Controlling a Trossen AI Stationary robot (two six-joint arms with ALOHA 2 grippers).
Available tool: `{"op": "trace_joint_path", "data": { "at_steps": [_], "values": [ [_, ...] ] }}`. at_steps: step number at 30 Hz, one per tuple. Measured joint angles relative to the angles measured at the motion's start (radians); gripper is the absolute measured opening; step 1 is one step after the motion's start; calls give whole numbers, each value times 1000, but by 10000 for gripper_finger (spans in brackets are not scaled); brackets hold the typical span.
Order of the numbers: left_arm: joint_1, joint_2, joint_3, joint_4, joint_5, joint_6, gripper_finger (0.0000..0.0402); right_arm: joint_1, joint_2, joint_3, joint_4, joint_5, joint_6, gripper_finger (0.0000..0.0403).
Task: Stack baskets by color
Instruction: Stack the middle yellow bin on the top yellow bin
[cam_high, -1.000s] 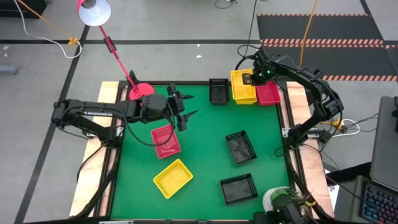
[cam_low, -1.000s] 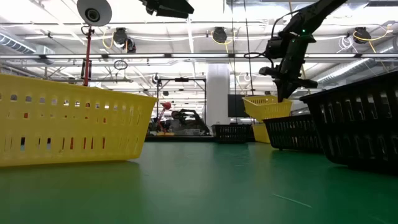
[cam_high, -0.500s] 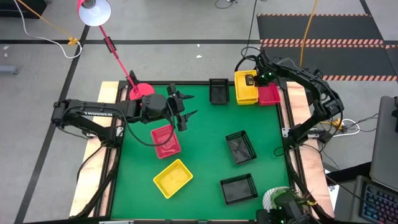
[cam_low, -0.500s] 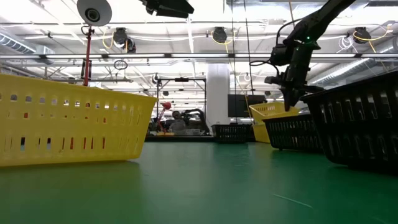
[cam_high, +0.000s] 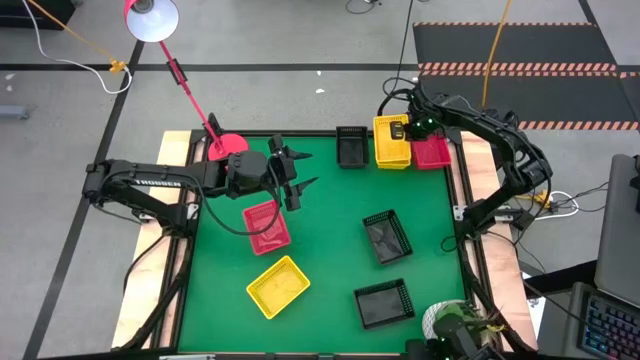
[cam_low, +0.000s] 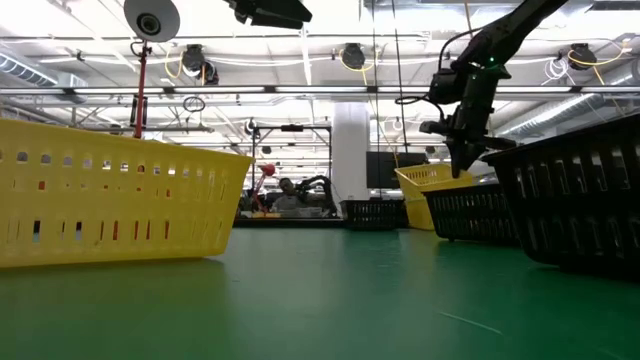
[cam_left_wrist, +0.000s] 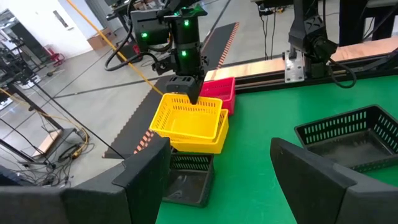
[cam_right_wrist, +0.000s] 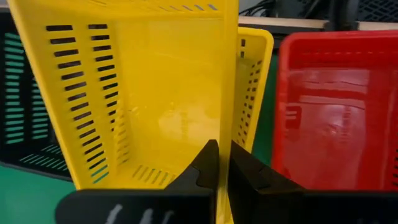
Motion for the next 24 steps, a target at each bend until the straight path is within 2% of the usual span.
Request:
{"op": "trace_joint_path", "data": {
  "at_steps": [11, 24],
  "values": [
    [0, 0, 0, 0, 0, 1, 278, 20, 1, 0, 11, -4, 12, 6],
    [0, 0, 0, 0, 0, 2, 278, 11, 1, 0, 14, -26, -60, 6]
  ]
}}
